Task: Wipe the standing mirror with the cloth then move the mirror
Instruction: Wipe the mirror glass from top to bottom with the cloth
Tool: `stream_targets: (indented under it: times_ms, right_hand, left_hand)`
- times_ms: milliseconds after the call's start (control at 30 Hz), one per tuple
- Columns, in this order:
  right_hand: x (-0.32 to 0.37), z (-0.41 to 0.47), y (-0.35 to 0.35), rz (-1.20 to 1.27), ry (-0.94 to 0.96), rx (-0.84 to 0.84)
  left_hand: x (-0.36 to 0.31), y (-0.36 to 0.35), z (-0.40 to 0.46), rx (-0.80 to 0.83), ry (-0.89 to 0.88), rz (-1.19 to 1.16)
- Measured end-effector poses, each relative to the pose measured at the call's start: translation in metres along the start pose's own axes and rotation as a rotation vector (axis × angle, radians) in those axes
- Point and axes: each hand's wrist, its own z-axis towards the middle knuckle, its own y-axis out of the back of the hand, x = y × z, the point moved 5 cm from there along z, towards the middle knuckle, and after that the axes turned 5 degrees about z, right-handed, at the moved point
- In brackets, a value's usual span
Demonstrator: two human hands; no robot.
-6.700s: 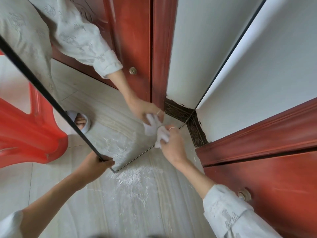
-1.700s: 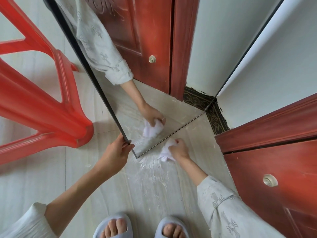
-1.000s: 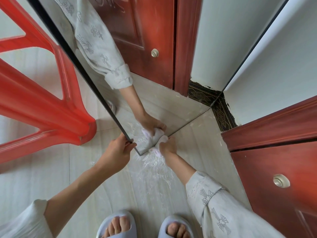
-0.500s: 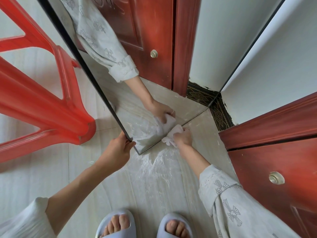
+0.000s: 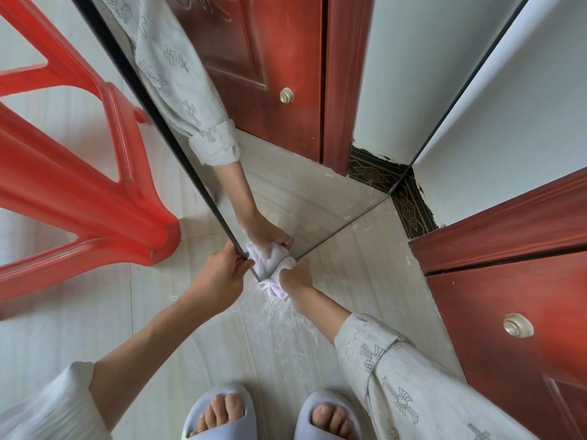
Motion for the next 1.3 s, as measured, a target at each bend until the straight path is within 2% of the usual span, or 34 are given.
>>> stream_targets:
  times_ms: [67, 200, 367, 433, 633, 767, 967, 1167, 1300]
  right_hand:
    - [-0.002, -0.002, -0.003, 0.029, -0.015, 0.037]
    - [-0.001, -0.013, -0.006, 0.07, -0.031, 0.216]
    - [0.007, -0.025, 0.006, -0.182, 0.048, 0.39]
    - [0.01, -0.028, 0.015, -0.248, 0.023, 0.396]
    - [0.006, -0.012, 0.011, 0.031, -0.176, 0.268]
    - [0.006, -0.016, -0.009, 0.242, -0.184, 0.287]
    - [0.01, -0.03, -0.008, 0.462, -0.355, 0.39]
    - [0.036, -0.072, 0.01, 0.449, -0.356, 0.466]
    - [0.066, -0.099, 0.024, 0.42, -0.179, 0.454]
  left_hand:
    - [-0.002, 0.001, -0.001, -0.002, -0.013, 0.002]
    - [-0.005, 0.001, -0.002, -0.005, -0.032, -0.003]
    - [-0.005, 0.003, -0.001, 0.026, -0.057, -0.04]
    - [-0.005, 0.005, -0.003, 0.032, -0.081, -0.101]
    - [-0.002, 0.01, -0.01, 0.0, -0.107, -0.111]
    - [-0.001, 0.008, -0.01, 0.035, -0.106, -0.084]
    - [-0.006, 0.013, -0.011, 0.024, -0.074, -0.062]
    - [-0.026, 0.038, -0.026, -0.069, -0.063, -0.09]
    - [-0.037, 0.057, -0.034, -0.101, -0.066, -0.129]
